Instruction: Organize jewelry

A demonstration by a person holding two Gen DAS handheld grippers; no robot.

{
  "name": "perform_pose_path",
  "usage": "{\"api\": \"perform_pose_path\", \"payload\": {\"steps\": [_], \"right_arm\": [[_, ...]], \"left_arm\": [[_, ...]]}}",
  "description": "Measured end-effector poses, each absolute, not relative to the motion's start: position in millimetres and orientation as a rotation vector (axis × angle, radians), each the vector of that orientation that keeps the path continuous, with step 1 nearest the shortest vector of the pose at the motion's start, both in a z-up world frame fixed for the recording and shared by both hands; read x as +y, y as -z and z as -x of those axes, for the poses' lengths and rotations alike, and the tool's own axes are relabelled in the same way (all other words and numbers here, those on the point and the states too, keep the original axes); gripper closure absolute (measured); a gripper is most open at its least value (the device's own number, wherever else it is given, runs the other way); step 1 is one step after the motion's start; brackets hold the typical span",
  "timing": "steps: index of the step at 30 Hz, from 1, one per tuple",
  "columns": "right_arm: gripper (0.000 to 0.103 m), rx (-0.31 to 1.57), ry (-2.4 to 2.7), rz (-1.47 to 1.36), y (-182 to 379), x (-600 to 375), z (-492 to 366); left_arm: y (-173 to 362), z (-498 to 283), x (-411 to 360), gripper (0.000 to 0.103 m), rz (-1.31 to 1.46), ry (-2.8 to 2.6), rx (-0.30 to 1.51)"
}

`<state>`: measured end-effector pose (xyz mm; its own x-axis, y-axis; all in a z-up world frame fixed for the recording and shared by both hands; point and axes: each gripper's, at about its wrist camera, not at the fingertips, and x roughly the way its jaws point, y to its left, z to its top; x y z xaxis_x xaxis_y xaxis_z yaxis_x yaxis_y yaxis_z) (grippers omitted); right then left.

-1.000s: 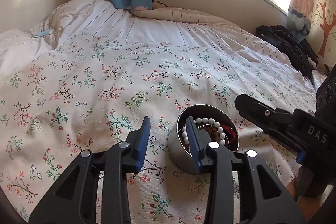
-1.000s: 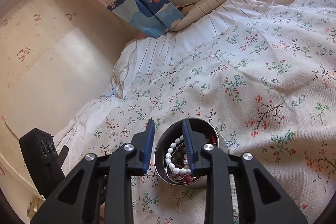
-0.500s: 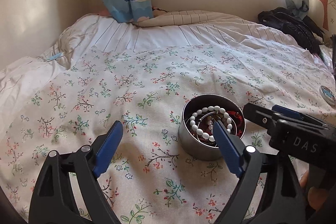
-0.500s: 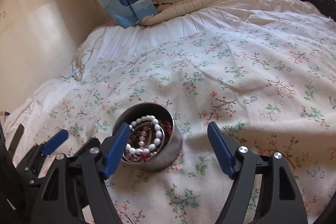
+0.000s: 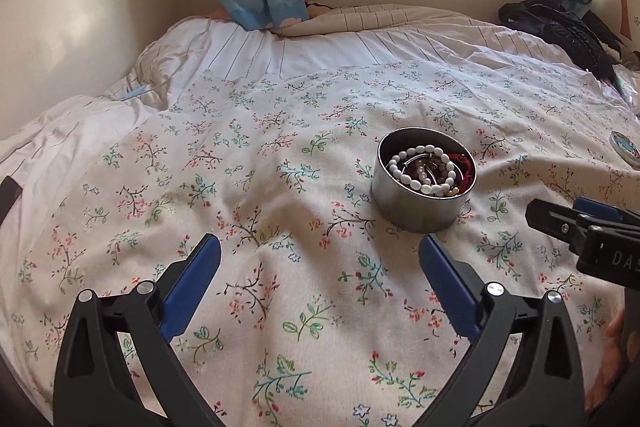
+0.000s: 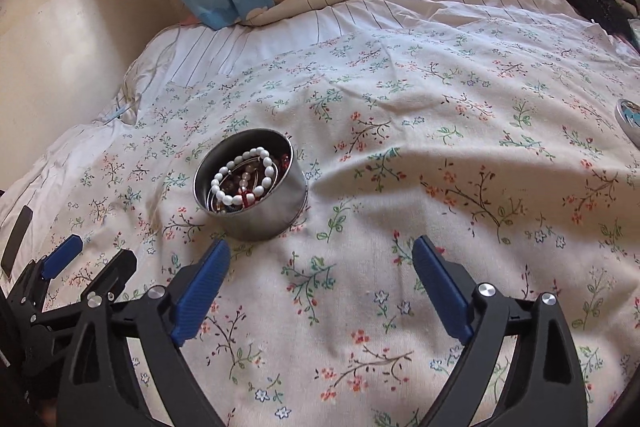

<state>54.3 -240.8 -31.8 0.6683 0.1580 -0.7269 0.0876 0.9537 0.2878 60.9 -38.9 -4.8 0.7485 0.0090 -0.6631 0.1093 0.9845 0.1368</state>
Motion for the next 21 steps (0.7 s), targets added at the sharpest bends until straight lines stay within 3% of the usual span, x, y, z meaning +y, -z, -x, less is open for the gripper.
{"api": "perform_pose_path", "payload": {"steps": [21], "right_arm": [[0.007,0.659,0.025,-0.206,-14,-230,51]], "left_arm": [[-20,20,-21,0.008,-0.157,0.151,0.682]]}}
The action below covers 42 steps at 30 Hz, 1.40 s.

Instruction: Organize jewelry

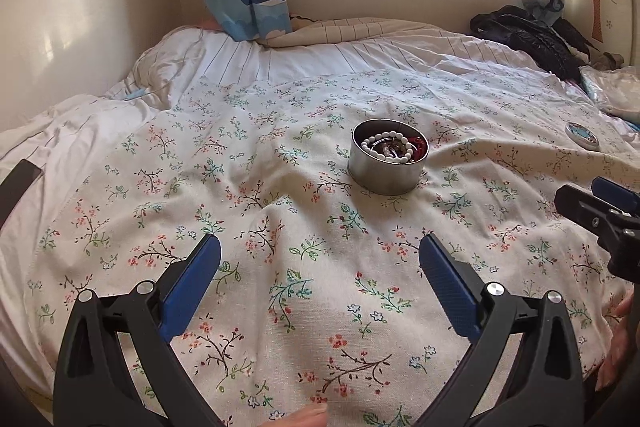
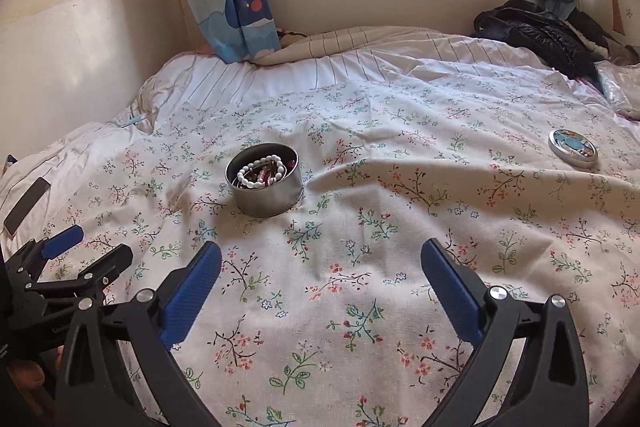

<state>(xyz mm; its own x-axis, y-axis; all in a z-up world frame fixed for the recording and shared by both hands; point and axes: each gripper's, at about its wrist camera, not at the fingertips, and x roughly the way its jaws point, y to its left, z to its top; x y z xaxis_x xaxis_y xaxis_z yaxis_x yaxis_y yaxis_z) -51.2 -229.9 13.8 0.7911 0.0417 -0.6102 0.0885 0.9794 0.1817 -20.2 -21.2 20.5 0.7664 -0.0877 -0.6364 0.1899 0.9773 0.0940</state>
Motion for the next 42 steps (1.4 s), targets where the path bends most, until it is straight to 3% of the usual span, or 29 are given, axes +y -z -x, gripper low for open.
{"api": "perform_pose_path", "payload": {"steps": [16,42], "right_arm": [[0.007,0.660,0.075,-0.324,-13,-255,68],[0.007,0.655,0.100,-0.246,-16,-244,65]], "left_arm": [[-25,32,-6,0.008,-0.113,0.125,0.683],[-24,29,-8,0.007,-0.109,0.135,0.696]]}}
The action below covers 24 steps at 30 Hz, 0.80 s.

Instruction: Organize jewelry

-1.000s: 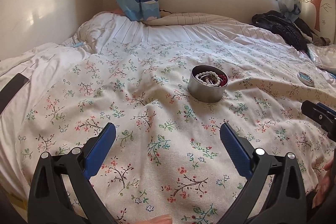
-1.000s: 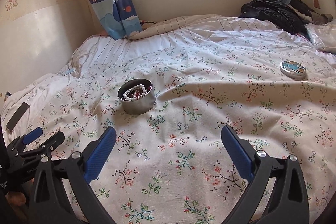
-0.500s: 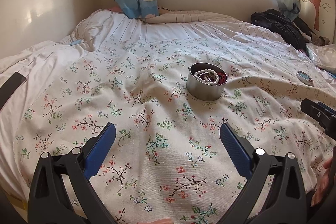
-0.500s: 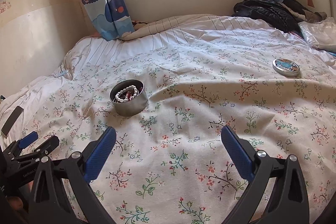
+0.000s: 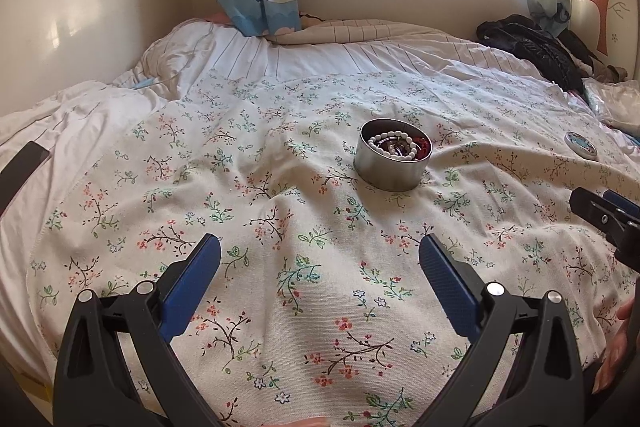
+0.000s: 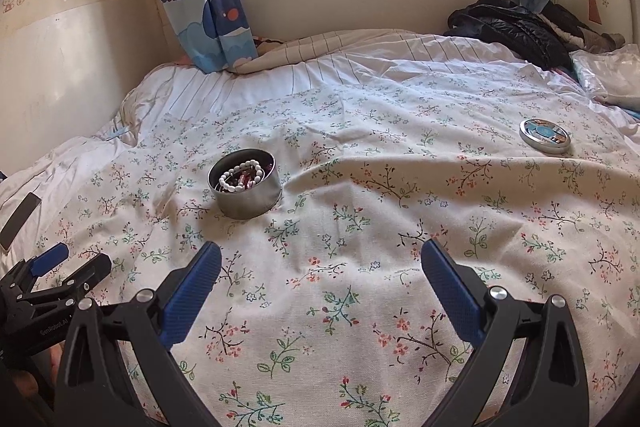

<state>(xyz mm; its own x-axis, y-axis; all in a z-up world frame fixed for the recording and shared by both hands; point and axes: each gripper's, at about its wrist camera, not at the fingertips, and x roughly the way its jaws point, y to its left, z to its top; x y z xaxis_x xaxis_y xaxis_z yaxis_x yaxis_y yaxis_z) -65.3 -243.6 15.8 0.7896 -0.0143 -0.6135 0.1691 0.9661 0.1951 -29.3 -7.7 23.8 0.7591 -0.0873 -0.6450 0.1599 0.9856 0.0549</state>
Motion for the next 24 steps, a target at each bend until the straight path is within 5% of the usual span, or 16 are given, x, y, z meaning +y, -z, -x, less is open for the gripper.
{"api": "perform_pose_path", "payload": {"steps": [24], "right_arm": [[0.007,0.655,0.101,-0.244,-15.2,-243.4,65.2]], "left_arm": [[-22.7,27.8,-9.4,0.007,-0.110,0.139,0.709]]}}
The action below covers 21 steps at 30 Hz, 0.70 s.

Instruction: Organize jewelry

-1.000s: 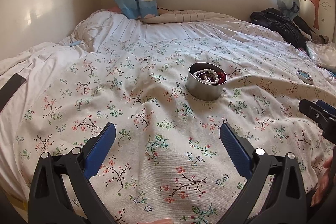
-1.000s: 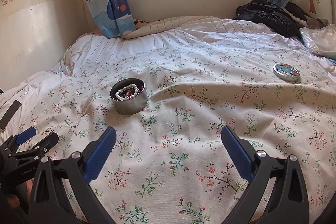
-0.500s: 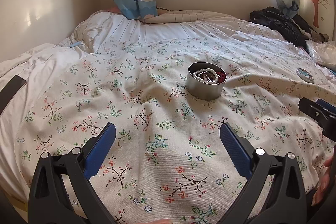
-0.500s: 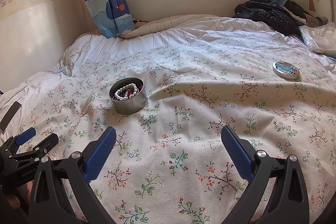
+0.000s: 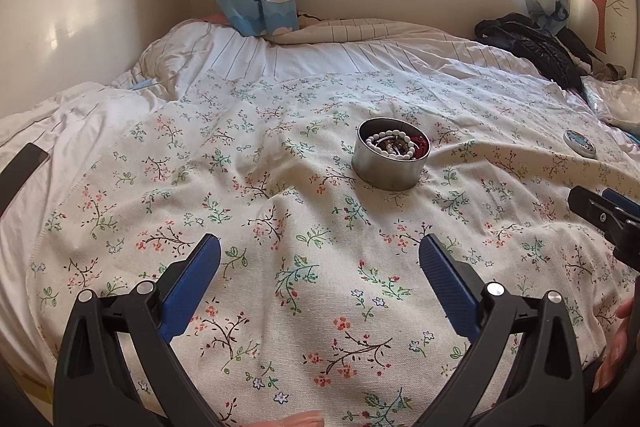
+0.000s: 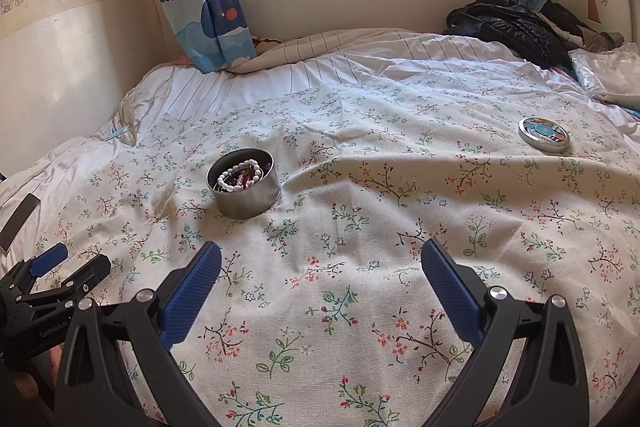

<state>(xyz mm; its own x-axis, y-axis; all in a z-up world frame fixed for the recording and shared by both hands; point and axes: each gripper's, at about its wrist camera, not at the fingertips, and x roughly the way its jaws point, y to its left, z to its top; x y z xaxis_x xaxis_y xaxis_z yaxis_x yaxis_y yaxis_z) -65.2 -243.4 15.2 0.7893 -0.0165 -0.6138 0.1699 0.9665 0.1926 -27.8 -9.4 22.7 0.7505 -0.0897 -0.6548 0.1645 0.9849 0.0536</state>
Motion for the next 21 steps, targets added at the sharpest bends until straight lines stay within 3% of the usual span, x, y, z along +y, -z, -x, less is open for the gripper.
{"api": "perform_pose_path", "payload": {"steps": [21], "right_arm": [[0.007,0.658,0.102,-0.240,-15.6,-242.7,64.8]], "left_arm": [[-23.3,25.3,-8.0,0.007,-0.105,0.137,0.714]]}}
